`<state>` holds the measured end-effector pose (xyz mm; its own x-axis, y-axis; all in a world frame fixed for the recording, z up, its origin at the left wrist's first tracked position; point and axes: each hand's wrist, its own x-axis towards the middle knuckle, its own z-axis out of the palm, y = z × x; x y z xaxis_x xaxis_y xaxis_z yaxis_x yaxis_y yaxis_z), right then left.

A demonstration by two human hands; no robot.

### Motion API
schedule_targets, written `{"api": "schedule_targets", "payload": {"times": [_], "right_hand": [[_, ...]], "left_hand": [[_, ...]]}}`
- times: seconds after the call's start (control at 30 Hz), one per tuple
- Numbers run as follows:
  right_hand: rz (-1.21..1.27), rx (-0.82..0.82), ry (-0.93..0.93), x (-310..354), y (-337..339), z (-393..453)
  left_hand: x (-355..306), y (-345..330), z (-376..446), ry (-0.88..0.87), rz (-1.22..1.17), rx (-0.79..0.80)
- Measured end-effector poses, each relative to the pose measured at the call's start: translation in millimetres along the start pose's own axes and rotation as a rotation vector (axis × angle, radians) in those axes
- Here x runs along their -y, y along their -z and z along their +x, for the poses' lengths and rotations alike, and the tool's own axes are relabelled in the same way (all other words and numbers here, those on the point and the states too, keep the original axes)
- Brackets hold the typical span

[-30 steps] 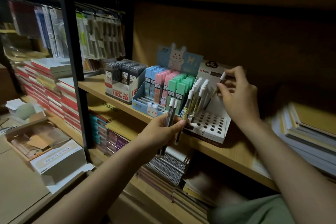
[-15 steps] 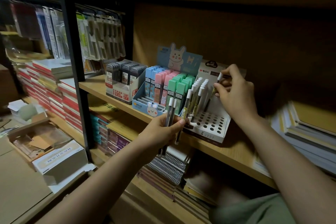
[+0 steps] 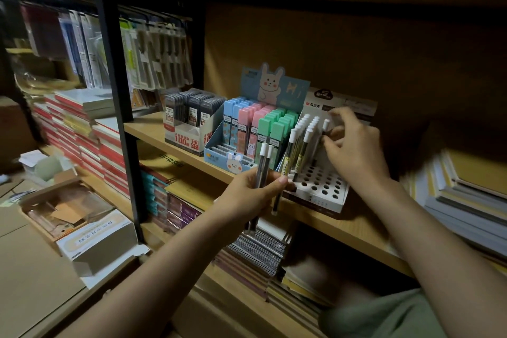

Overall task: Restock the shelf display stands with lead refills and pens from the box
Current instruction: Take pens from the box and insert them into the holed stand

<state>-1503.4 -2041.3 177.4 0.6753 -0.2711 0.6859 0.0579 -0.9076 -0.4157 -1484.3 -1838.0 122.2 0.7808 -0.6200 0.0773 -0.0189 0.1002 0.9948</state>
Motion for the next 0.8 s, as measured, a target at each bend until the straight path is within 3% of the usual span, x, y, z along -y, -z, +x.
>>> {"api": "schedule_targets", "payload": {"times": [0.07,0.13,0.23,0.4,0.5,0.57,0.67,0.8], "right_hand": [[0.028,-0.087,0.009,3,11,-2],[0.232,-0.112,0.009,11,21,-8],[0.602,0.107,-0.060,27,26,-24],[0.746,0.233,-0.056,40,17,-37],[0.774,0.196,-0.038,39,17,-33],[0.748,0.076,-0.041,30,23,-24],[0.566,-0.128,-0.006,10,35,-11],[0.368,-0.175,0.068,-7,29,-9]], "left_hand": [[-3,-1,-1,-0.032,-0.018,0.019],[-4,-4,-3,-0.055,-0.030,0.028],[-5,-10,-4,-0.070,-0.054,0.029],[-5,-13,-6,-0.057,-0.041,0.058],[-5,-12,-7,-0.018,-0.059,0.027],[-7,-10,-5,0.063,-0.138,-0.011],[-11,-3,-2,0.138,-0.239,-0.018],[-8,7,-4,0.117,-0.264,0.016]]}}
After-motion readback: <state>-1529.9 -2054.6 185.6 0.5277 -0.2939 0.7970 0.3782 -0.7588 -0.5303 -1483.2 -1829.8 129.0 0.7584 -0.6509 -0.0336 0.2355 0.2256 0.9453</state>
